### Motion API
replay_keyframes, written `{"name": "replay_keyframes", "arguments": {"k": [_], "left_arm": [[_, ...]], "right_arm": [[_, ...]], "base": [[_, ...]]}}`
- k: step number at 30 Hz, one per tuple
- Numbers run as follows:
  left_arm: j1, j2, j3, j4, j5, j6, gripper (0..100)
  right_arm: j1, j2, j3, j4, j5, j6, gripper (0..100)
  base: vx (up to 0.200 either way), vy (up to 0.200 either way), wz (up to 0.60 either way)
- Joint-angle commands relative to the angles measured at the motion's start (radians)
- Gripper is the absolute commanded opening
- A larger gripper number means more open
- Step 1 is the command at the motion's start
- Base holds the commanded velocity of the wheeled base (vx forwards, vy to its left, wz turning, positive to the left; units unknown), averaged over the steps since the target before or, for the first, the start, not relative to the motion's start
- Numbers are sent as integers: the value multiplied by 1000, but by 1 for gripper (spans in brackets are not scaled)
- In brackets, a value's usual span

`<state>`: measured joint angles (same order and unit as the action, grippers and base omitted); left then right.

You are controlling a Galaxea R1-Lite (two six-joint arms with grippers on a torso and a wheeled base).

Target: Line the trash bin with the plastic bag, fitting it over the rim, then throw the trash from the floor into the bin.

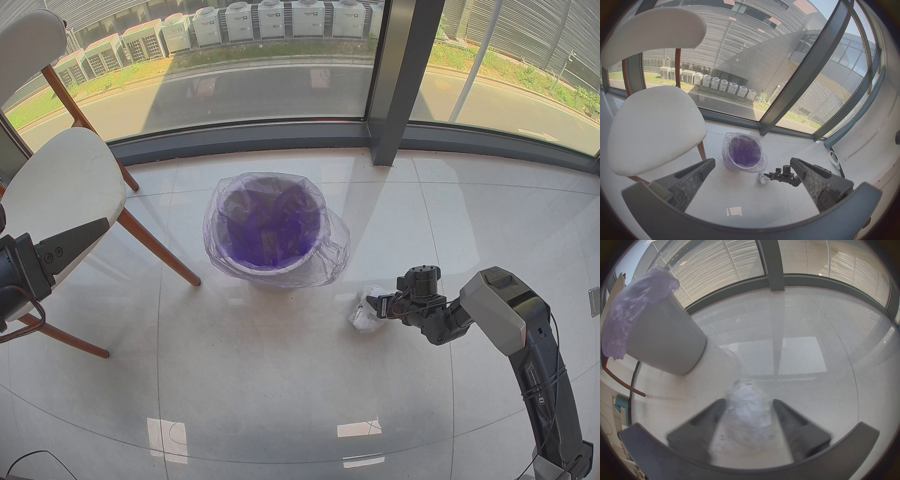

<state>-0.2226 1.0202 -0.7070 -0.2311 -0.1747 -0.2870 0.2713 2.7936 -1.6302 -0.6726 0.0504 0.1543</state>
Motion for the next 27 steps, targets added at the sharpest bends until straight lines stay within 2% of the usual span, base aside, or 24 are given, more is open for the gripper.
{"name": "replay_keyframes", "arguments": {"k": [1,5,8,10,15,19,20,22,23,27], "left_arm": [[5,12,-9,1,1,-1,100],[9,12,-11,-1,4,-1,100],[72,15,-19,-4,-3,0,100],[81,14,-25,-4,-3,-1,100],[89,8,-28,-4,-6,-9,100],[97,8,-29,-7,-16,-21,100],[98,9,-38,-10,-31,-21,100],[98,12,-49,-16,-39,-21,100],[97,14,-63,-31,-49,-20,100],[95,37,-103,-37,-57,-15,100]], "right_arm": [[0,37,-33,18,0,-2,0],[6,38,-25,19,3,-2,0],[6,20,-7,13,3,1,0],[6,-28,20,10,3,4,0],[-3,-282,219,10,14,21,0],[3,-480,380,14,20,76,0],[16,-609,467,30,25,131,0],[36,-675,515,44,23,162,0],[83,-792,599,82,20,211,0],[174,-1003,764,134,17,263,0]], "base": [[0,0,0],[0,0,0],[0,0,0],[0,0,0],[0,0,0],[0,0,0],[0,0,0],[0,0,0],[0,0,0],[0,0,0]]}}
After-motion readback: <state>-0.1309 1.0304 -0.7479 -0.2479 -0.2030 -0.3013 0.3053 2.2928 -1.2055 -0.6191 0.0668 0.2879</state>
